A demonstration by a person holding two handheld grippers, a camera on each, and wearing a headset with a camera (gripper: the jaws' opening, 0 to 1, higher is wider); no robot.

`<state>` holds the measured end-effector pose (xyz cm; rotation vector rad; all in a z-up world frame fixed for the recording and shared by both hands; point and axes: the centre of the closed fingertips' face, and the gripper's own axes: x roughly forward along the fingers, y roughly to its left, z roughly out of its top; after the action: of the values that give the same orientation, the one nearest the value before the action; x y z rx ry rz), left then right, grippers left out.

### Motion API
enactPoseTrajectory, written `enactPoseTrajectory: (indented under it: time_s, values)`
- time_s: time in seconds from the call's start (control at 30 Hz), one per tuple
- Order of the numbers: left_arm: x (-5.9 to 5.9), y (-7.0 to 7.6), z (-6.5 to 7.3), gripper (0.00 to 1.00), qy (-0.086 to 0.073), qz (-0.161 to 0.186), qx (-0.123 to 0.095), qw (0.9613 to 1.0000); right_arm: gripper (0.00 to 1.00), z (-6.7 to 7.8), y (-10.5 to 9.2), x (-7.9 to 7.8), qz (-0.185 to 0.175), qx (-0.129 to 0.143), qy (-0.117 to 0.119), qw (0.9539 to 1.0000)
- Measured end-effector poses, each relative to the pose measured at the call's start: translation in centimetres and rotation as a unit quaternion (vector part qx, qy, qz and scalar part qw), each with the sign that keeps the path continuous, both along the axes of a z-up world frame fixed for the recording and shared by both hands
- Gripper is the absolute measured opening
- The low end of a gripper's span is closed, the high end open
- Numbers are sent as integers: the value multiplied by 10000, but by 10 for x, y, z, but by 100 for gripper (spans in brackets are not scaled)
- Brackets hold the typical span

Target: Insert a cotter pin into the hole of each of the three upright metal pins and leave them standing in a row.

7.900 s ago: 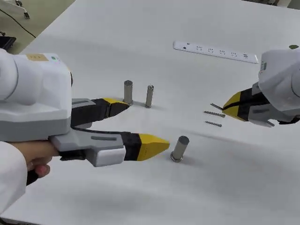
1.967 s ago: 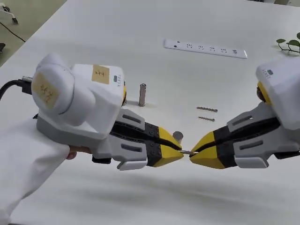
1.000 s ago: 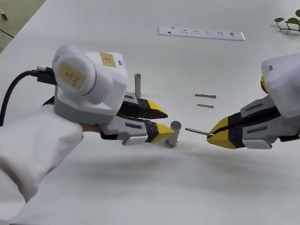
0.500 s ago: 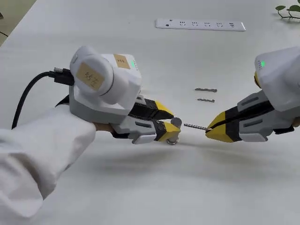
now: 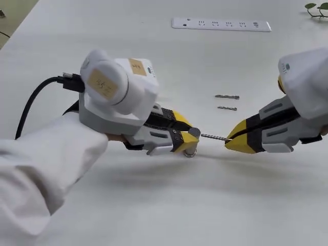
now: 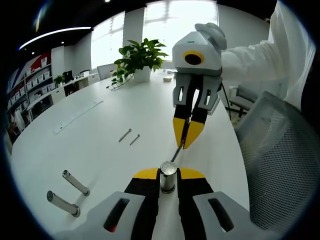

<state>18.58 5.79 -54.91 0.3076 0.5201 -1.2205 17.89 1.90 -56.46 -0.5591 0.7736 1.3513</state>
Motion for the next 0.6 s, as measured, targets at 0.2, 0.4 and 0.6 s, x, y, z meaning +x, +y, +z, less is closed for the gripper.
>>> enactPoseTrajectory:
  time_s: [0.2, 0.4, 0.6]
  values:
    - [1, 0, 0, 10, -35, -6, 8, 10000, 0, 1, 5, 1, 93, -11, -6, 10000]
    - [2, 0, 0, 10, -45, 9, 13, 10000, 0, 0, 10, 2, 212, -72, -48, 9997]
    - [2, 0, -1, 10, -79, 12, 10, 10000, 0, 0, 21, 7, 280, -35, -51, 9996]
